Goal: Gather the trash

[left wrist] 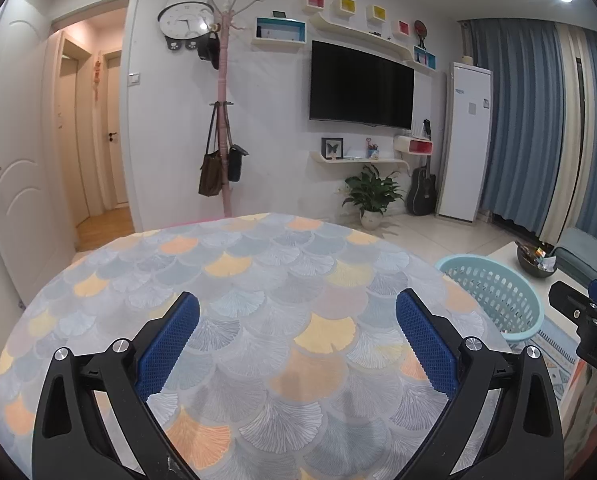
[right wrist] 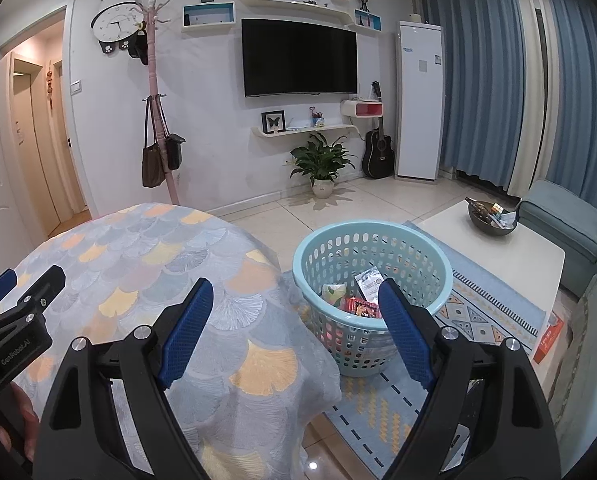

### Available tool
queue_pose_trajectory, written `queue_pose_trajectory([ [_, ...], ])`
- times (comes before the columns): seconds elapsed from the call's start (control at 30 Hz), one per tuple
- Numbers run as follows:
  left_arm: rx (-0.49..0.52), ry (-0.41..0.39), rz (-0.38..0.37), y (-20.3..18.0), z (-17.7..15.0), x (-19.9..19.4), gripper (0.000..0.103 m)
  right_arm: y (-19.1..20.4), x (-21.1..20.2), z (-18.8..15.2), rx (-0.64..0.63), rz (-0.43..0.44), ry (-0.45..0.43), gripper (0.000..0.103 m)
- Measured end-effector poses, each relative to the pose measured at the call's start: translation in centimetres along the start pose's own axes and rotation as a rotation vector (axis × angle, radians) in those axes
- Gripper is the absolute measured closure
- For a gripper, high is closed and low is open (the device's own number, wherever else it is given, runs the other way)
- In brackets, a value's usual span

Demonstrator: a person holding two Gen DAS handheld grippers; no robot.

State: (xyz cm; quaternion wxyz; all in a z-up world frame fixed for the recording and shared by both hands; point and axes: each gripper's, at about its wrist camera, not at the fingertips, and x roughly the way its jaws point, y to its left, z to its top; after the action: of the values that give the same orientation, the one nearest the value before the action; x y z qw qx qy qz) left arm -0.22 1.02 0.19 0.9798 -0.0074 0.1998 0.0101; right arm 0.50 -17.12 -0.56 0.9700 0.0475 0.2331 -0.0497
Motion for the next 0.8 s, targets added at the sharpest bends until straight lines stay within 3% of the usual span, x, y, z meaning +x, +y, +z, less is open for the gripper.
queue_pose_trajectory([
  [0.33,0.001,0.0,-0.023,-0.18,-0.06,-0.06,0.007,-0.03,-0.01,0.01,0.002,-0.003,0.001,0.023],
  [0.8,0.003,0.003,0.0,-0.85,-0.21,-0.2,0.007,-0.81,-0.08,0.23,0.034,-0.014,-0.001,0.023],
])
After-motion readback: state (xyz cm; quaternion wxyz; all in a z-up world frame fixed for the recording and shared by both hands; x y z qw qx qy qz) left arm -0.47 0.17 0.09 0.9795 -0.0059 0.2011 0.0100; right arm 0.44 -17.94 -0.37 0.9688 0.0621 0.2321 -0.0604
